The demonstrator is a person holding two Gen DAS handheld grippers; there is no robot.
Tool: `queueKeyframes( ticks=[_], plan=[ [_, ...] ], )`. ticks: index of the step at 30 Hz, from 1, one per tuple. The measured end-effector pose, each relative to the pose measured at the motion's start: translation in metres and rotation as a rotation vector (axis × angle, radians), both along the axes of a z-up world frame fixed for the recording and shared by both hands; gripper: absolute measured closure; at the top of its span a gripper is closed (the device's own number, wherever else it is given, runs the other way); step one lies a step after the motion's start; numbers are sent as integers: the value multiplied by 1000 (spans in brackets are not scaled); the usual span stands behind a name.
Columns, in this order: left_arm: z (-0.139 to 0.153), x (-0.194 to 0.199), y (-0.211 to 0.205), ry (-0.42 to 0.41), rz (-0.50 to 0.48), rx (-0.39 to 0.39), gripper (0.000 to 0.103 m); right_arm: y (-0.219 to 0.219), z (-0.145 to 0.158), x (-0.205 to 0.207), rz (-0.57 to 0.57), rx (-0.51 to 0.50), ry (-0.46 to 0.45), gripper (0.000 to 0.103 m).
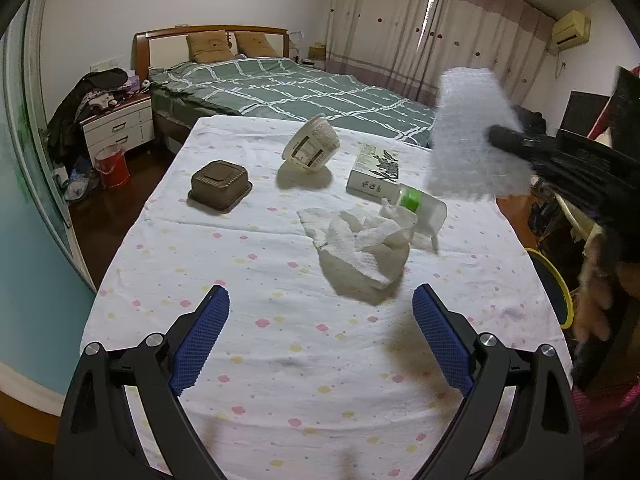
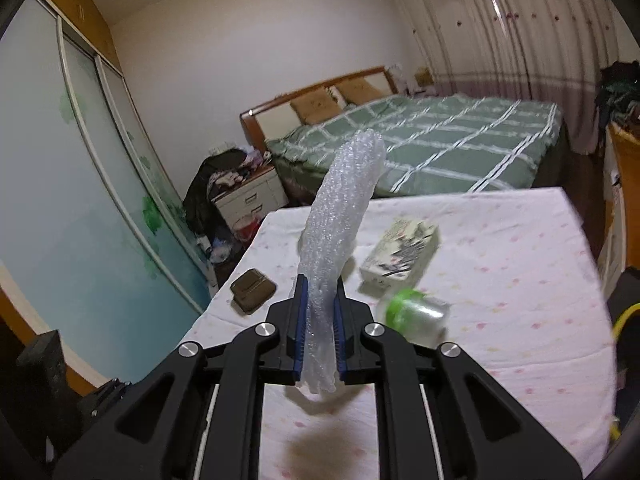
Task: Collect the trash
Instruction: 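Carry the bubble wrap over the yellow bin and open the right gripper, then move the left gripper down around the brown square plastic container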
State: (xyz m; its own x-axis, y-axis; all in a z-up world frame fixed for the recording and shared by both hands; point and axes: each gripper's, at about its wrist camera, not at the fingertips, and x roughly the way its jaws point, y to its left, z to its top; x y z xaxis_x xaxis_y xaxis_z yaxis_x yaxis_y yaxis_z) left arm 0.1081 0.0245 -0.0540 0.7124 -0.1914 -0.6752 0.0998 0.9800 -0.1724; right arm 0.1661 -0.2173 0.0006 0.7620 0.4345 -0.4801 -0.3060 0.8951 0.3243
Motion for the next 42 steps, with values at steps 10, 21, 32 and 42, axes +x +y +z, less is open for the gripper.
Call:
queueKeyframes(
  ticks=[10, 21, 32, 42],
  plan=[
    [-1, 6, -22, 5, -36, 11, 11, -129, -22, -42, -274, -64, 48, 92],
    [-5, 9, -42, 15, -73, 22, 11, -254, -86, -48, -589, -116, 204, 92],
    [-5, 9, -46, 25, -75, 30, 11, -293, -147, -34, -704, -164, 349, 91],
    [-6, 11, -44, 29, -74, 27, 11, -298, -151, -36, -739, -179, 355, 68]
  ],
)
